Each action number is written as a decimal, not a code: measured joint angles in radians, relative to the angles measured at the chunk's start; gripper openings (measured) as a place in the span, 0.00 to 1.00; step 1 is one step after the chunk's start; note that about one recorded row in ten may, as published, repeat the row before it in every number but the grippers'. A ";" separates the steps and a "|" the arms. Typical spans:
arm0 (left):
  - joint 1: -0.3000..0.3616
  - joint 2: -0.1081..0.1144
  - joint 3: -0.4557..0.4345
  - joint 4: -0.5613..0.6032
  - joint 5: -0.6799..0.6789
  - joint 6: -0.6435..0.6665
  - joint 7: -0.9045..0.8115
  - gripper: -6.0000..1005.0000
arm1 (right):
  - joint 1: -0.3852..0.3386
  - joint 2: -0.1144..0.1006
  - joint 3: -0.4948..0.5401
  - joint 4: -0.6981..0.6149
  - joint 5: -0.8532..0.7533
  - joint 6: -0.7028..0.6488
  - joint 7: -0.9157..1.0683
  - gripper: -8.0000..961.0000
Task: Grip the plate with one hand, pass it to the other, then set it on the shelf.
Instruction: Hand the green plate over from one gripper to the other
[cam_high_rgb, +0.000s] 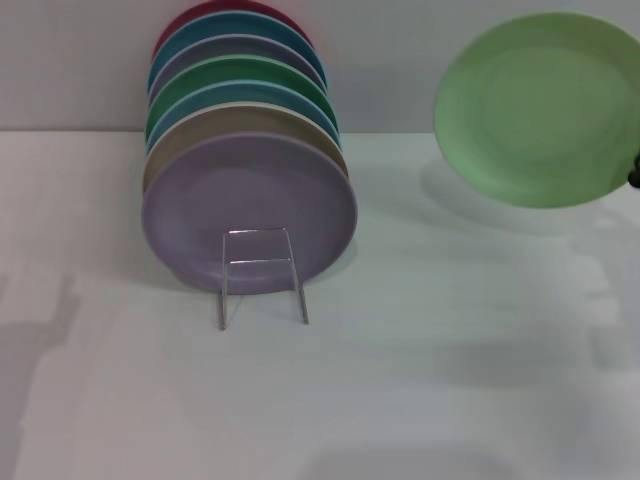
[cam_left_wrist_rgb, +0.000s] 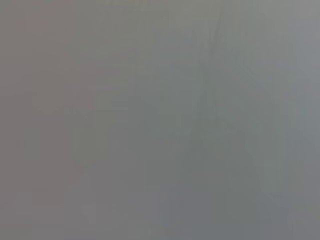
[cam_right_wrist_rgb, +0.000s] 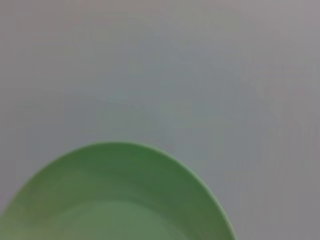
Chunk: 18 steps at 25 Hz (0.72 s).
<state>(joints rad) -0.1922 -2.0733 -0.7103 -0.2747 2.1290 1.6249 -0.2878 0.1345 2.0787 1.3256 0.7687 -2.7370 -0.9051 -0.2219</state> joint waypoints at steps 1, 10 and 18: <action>0.007 0.000 0.012 0.000 0.001 0.008 -0.022 0.83 | -0.001 0.001 -0.012 -0.026 0.000 -0.041 0.011 0.03; 0.024 -0.001 0.209 -0.014 0.003 0.088 0.029 0.83 | 0.035 0.005 -0.084 -0.240 0.005 -0.268 0.097 0.03; 0.039 0.001 0.335 -0.065 0.003 0.095 0.067 0.83 | 0.006 0.006 -0.173 -0.278 0.006 -0.388 0.135 0.03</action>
<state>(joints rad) -0.1537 -2.0718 -0.3758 -0.3397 2.1323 1.7195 -0.2212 0.1402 2.0851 1.1522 0.4909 -2.7312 -1.2931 -0.0871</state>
